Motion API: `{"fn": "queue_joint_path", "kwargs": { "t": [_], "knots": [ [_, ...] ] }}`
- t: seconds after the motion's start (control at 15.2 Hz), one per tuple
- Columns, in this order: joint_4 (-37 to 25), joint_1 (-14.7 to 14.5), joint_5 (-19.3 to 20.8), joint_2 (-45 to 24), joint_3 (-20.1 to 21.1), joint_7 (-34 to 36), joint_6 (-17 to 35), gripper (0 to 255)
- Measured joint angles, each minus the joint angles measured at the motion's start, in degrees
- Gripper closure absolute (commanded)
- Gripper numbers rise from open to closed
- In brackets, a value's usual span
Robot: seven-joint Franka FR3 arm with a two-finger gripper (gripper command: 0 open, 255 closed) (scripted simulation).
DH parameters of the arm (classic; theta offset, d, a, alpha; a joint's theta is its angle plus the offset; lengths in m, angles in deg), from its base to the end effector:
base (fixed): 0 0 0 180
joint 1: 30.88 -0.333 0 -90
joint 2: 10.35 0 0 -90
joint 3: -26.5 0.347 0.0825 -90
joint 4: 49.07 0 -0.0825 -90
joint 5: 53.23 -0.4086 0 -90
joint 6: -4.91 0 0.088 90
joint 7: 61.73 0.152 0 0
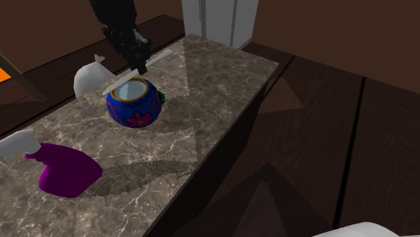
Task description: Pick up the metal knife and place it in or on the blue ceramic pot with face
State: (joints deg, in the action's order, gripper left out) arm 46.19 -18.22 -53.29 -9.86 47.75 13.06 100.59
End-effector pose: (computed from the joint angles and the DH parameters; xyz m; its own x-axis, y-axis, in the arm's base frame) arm 0.5774 0.0881 0.5780 0.4034 -0.9150 0.0060 -0.9149 -0.4035 -0.0142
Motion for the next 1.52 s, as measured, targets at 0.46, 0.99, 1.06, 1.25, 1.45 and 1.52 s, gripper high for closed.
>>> {"fn": "queue_joint_path", "kwargs": {
  "t": [0.46, 0.99, 1.06, 1.25, 1.45, 1.52],
  "knots": [
    [-21.2, -5.7, 6.8, -16.8, 2.8, 7.6, -5.8, 255],
    [-14.6, -5.2, 6.7, -16.4, 2.7, 7.8, 0.4, 255],
    [-13.6, -5.1, 6.6, -16.2, 2.7, 7.8, 1.2, 255],
    [-11.2, -4.9, 6.6, -16.1, 2.6, 7.8, 3.5, 255],
    [-8.5, -4.7, 6.5, -15.8, 2.6, 7.9, 5.9, 255],
    [-8.0, -4.7, 6.5, -15.8, 2.6, 7.9, 6.4, 255]
  ]
}}
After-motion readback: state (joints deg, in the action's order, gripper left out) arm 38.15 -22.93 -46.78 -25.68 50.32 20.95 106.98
